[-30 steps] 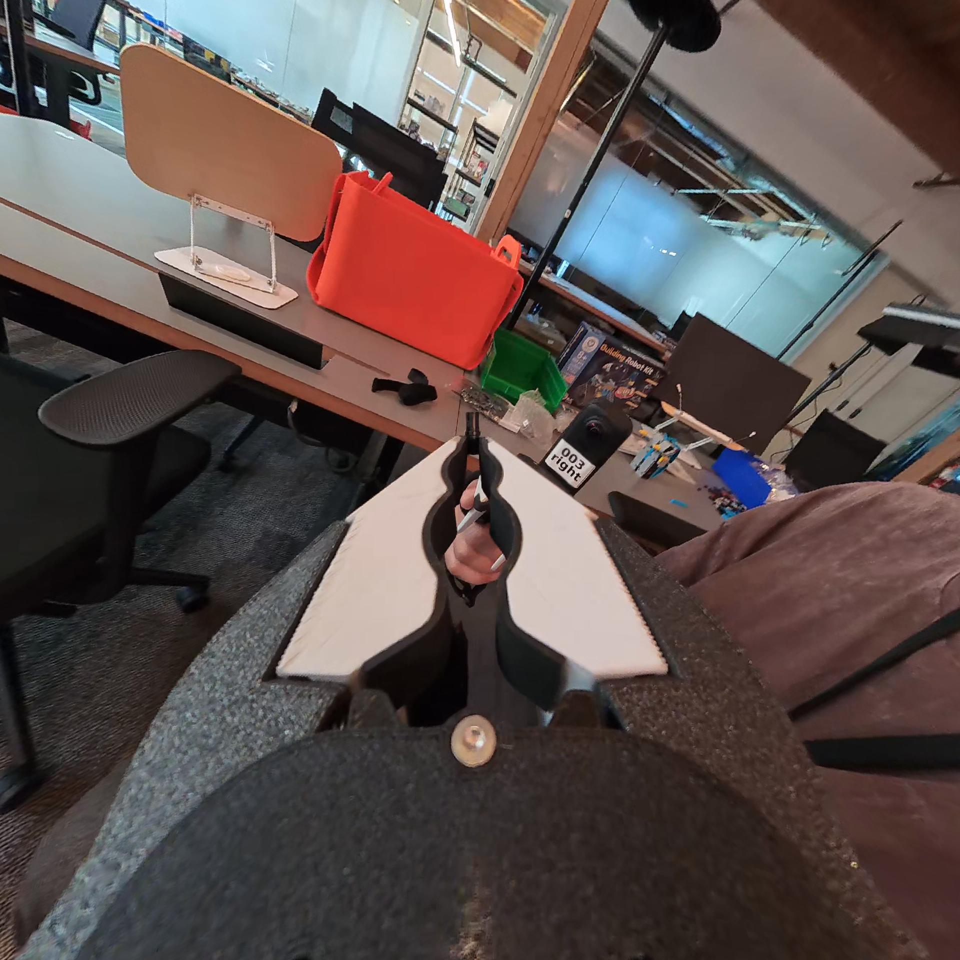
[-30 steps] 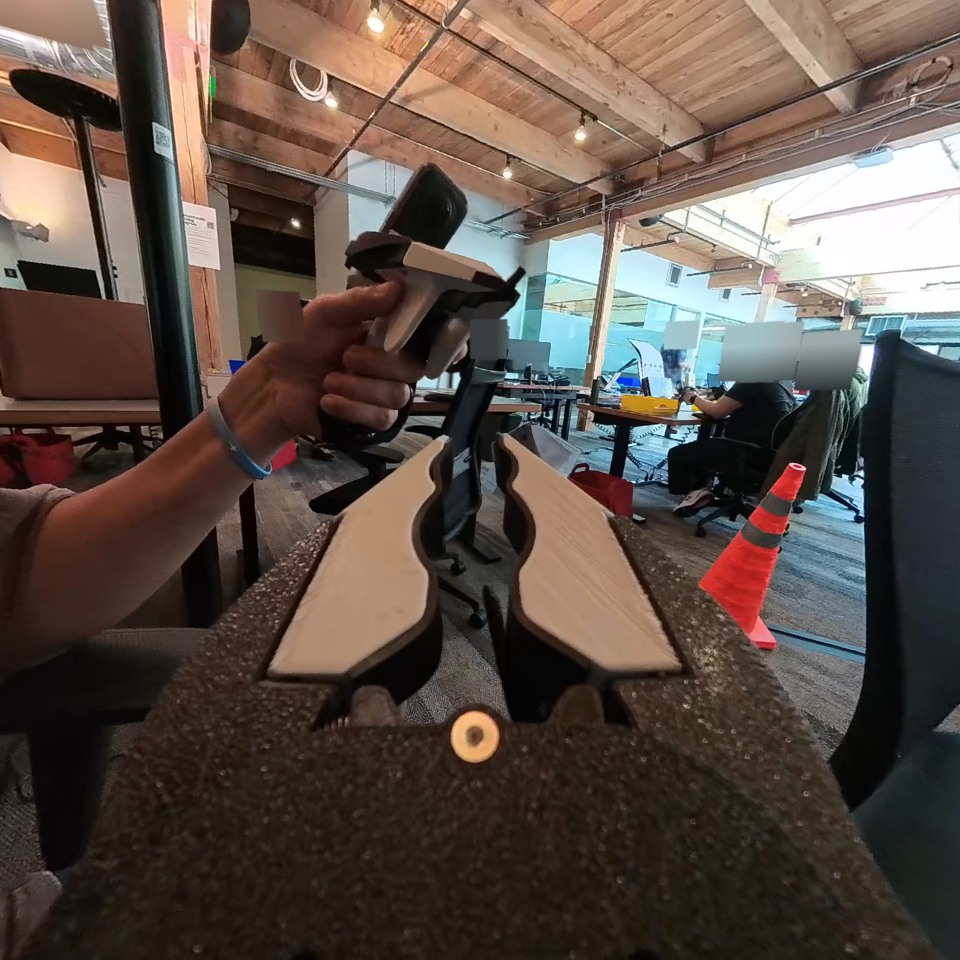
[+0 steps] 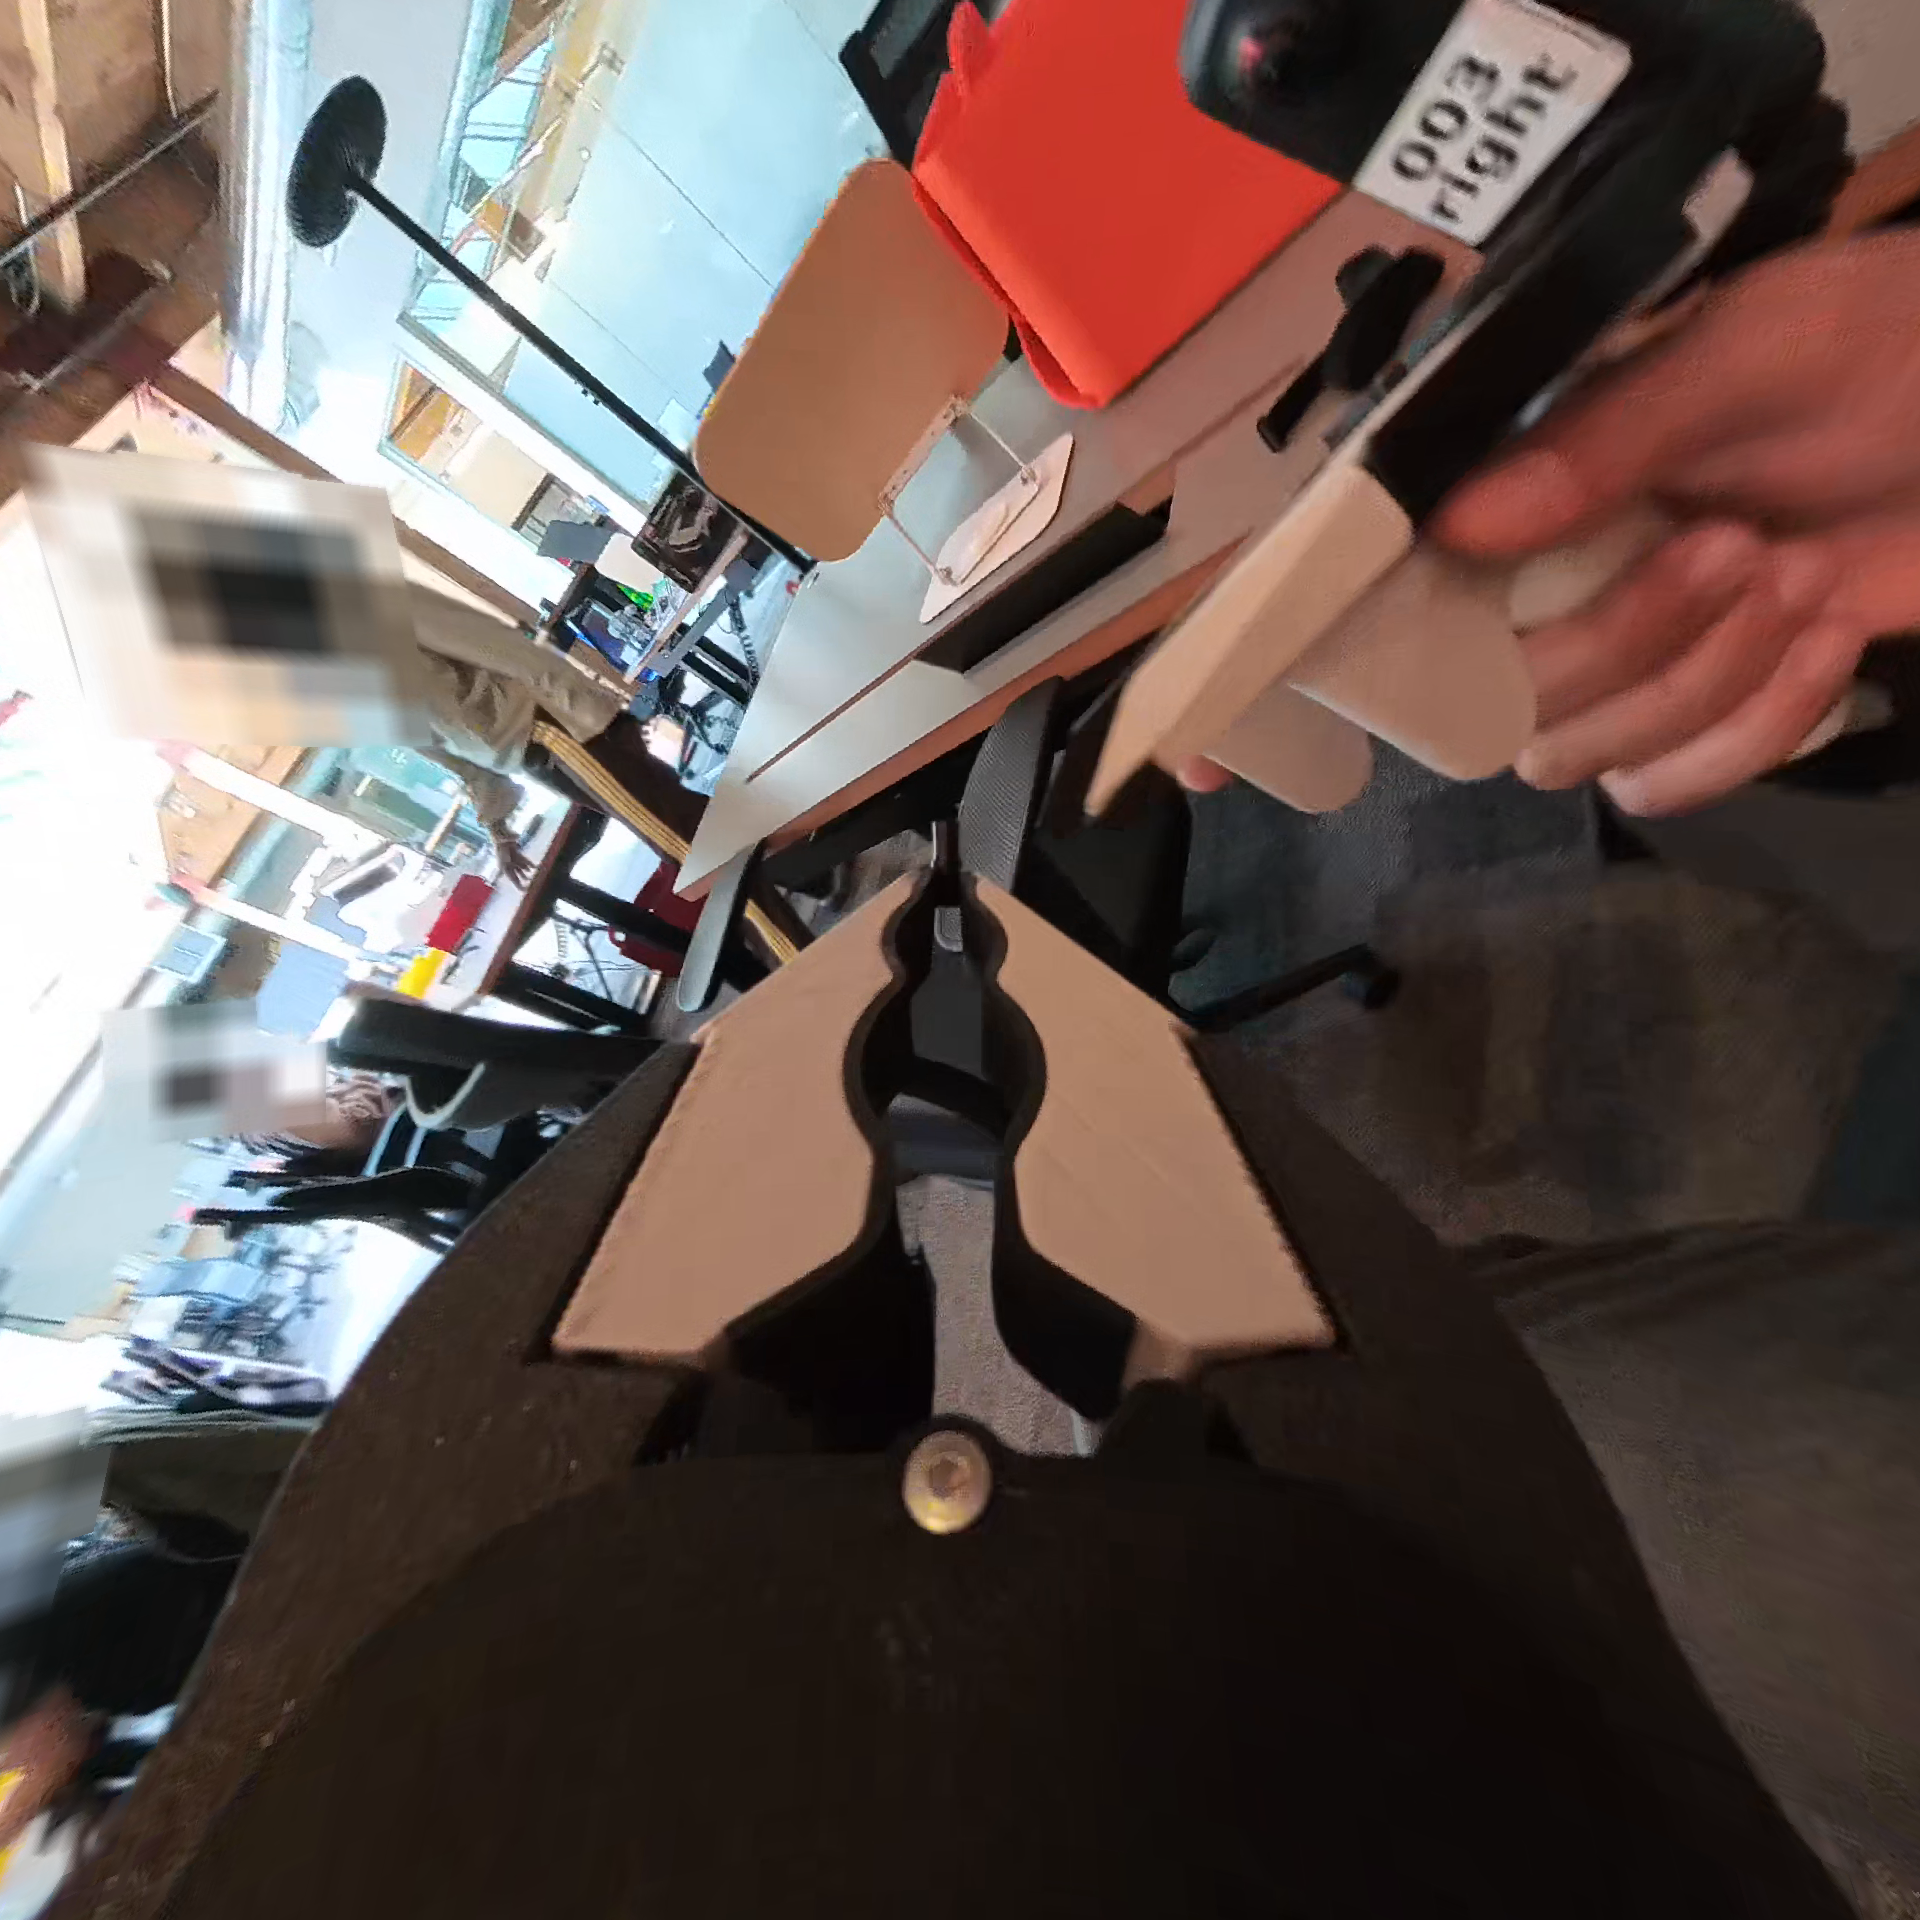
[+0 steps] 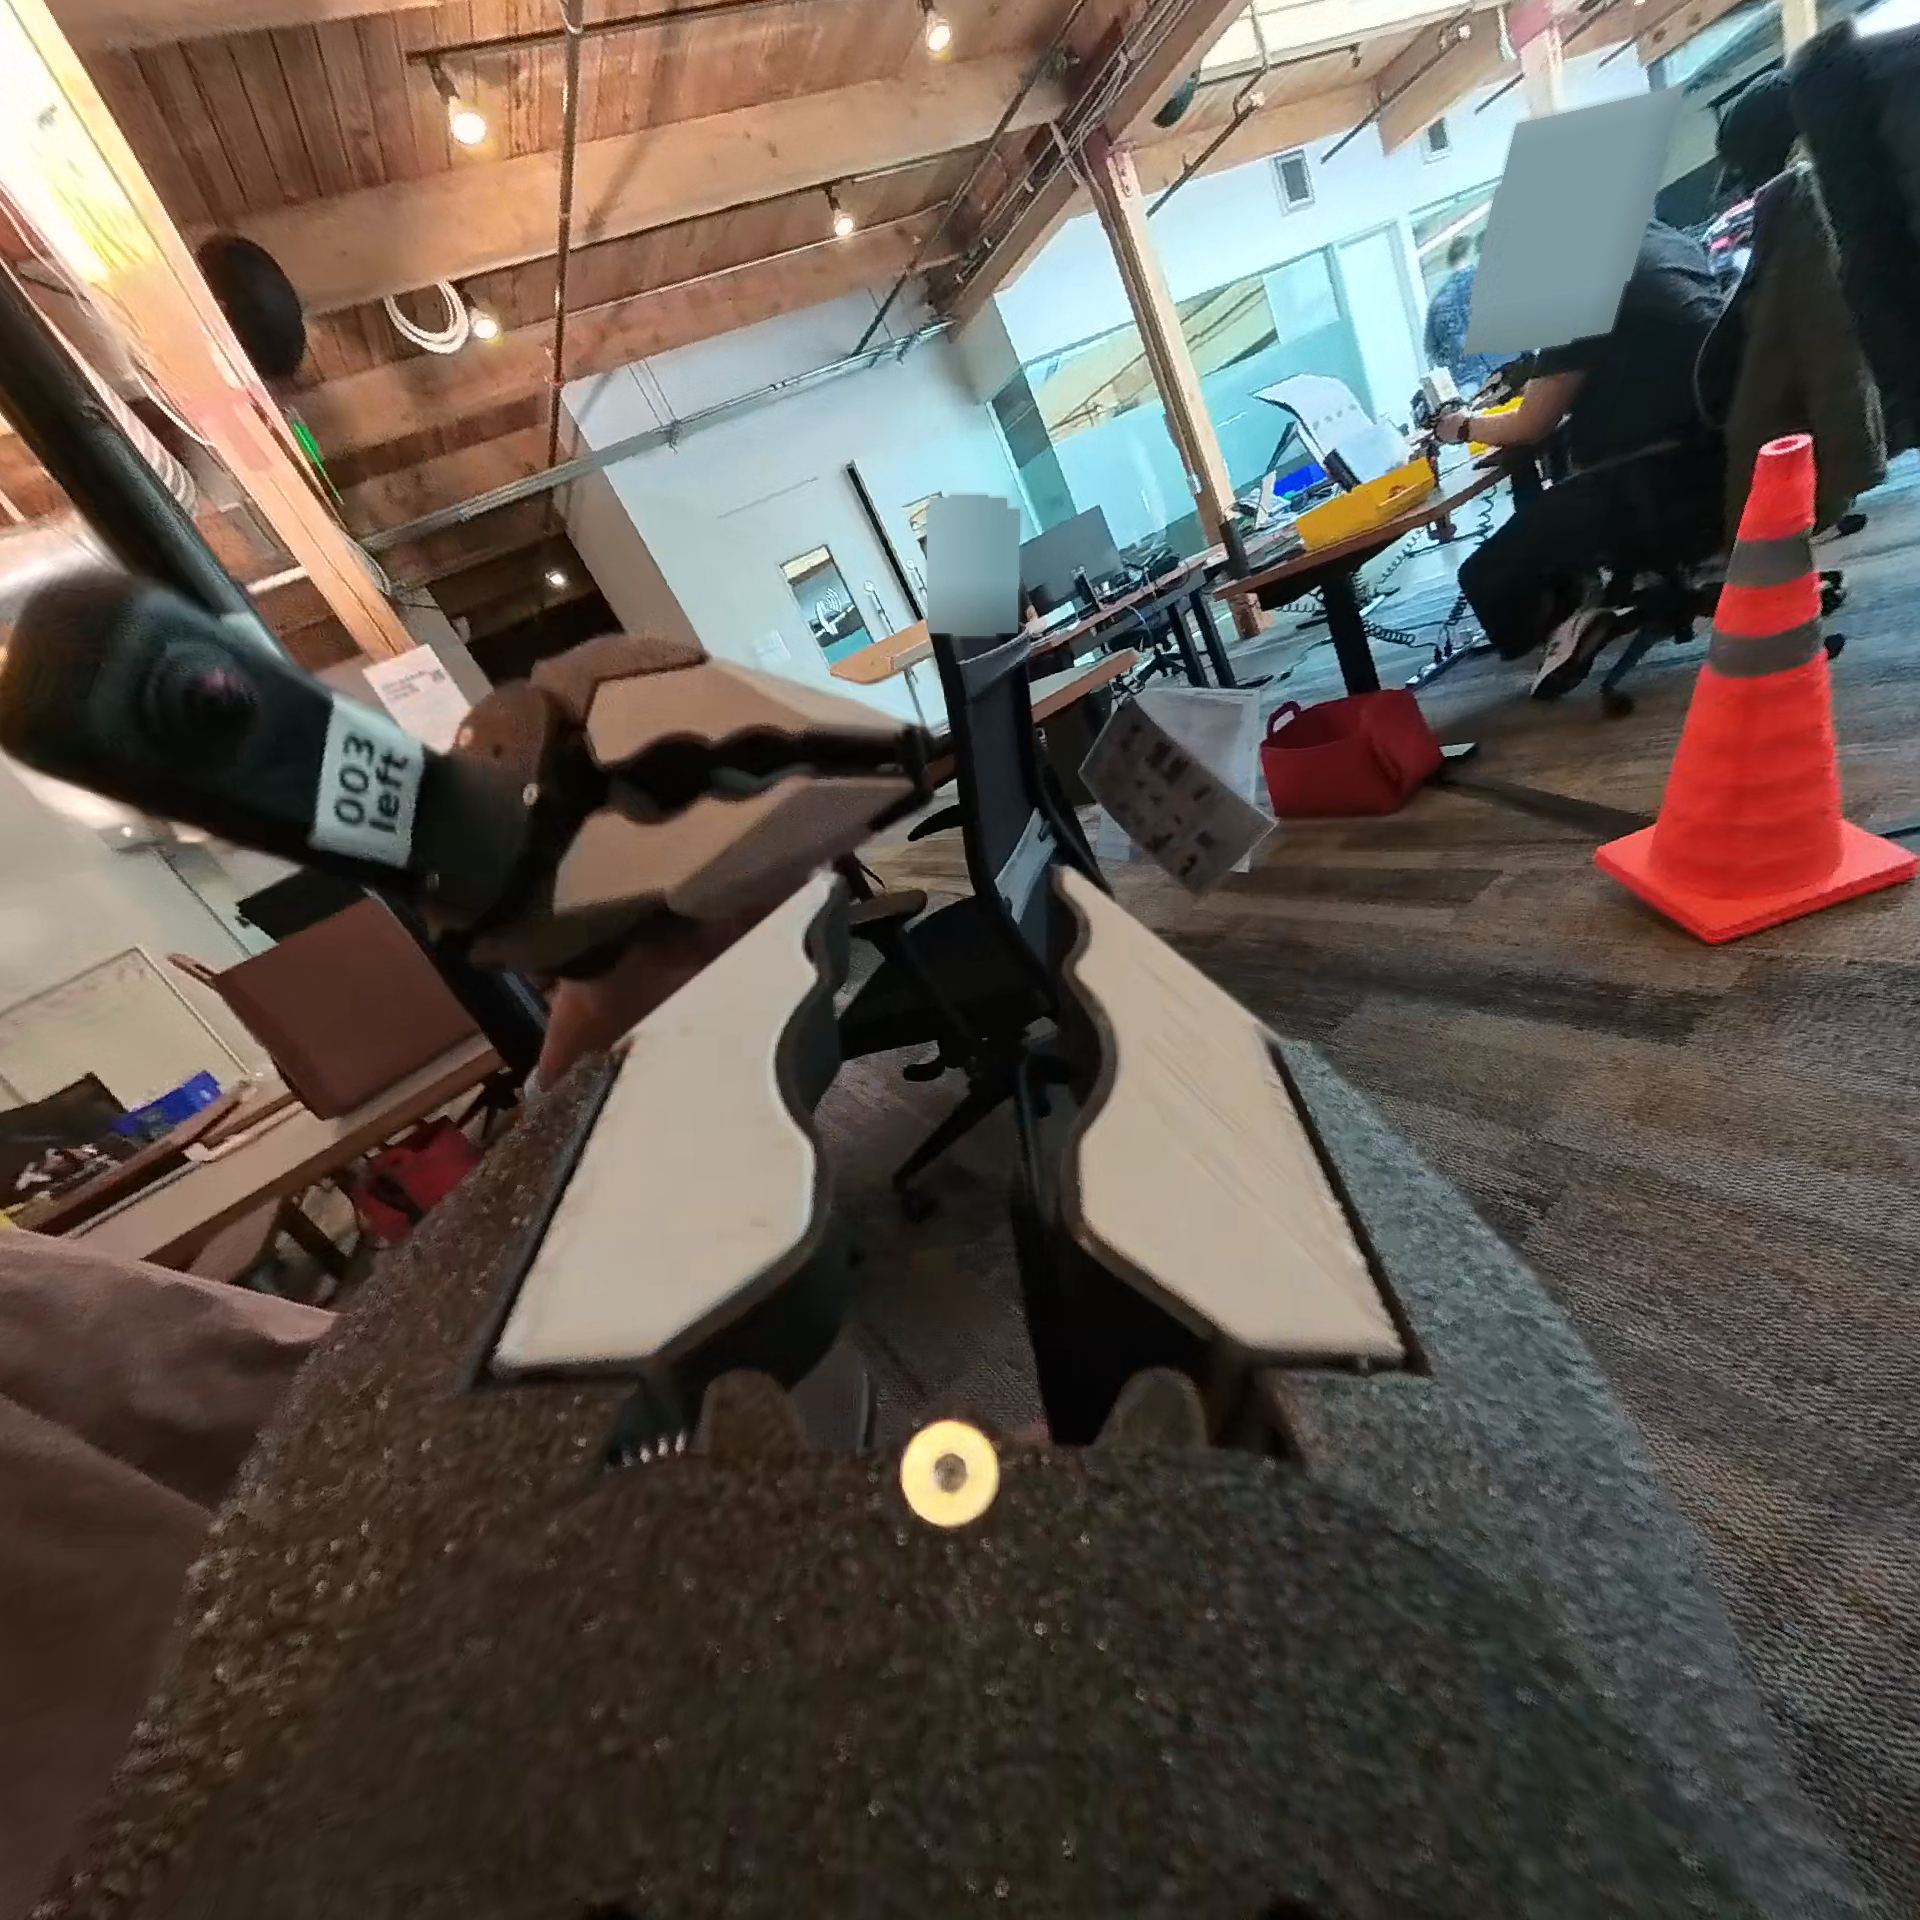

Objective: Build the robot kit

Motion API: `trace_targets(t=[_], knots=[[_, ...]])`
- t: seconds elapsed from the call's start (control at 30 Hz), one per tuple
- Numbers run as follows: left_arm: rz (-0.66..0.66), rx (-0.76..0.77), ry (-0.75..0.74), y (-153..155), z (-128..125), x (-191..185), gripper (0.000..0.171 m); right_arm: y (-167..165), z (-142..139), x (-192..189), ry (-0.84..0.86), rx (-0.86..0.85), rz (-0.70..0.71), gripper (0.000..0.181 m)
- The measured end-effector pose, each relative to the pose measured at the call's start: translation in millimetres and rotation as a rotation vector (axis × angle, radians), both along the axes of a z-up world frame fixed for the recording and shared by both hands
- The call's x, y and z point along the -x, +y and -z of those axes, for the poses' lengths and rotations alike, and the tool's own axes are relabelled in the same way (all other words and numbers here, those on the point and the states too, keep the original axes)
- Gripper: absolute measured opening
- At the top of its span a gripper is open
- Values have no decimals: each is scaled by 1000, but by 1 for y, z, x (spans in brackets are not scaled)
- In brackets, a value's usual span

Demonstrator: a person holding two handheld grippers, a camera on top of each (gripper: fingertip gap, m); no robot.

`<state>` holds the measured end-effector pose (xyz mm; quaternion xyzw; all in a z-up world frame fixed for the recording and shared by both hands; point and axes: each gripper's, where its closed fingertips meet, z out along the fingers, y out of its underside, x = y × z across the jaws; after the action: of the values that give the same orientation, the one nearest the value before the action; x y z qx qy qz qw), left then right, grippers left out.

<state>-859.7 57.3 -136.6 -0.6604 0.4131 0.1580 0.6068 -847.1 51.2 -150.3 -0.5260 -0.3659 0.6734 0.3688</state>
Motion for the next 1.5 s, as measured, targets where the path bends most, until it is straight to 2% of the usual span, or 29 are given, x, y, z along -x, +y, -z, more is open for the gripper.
trace_targets(t=[0.1, 0.33, 0.6, 0.87, 1.2, 1.33, 1.43, 1.5], knots=[[3, -7, 70, 2, 6, -9, 4, 5, -2, -5, 27, 39, -11, 26], [-2, -3, 165, 3, 15, -20, 4, 1, -5, -8, 70, 26, -46, 16], [12, 7, 175, 5, 21, -26, 4, 4, -3, -9, 85, 45, -57, 5], [-5, 32, 162, 11, 29, -23, 4, 10, 5, -6, 67, 47, -47, 4], [6, 62, 7, 16, 31, -21, 6, 25, 13, -8, 67, 43, -21, 4], [17, 79, -73, 18, 31, -20, 6, 38, 6, -15, 94, 78, -6, 4], [-15, 129, -242, 23, 43, -15, 7, 60, -19, -34, 146, 78, 41, 4], [-40, 214, -497, 25, 69, -14, 9, 77, -46, -53, 207, 85, 59, 4]])
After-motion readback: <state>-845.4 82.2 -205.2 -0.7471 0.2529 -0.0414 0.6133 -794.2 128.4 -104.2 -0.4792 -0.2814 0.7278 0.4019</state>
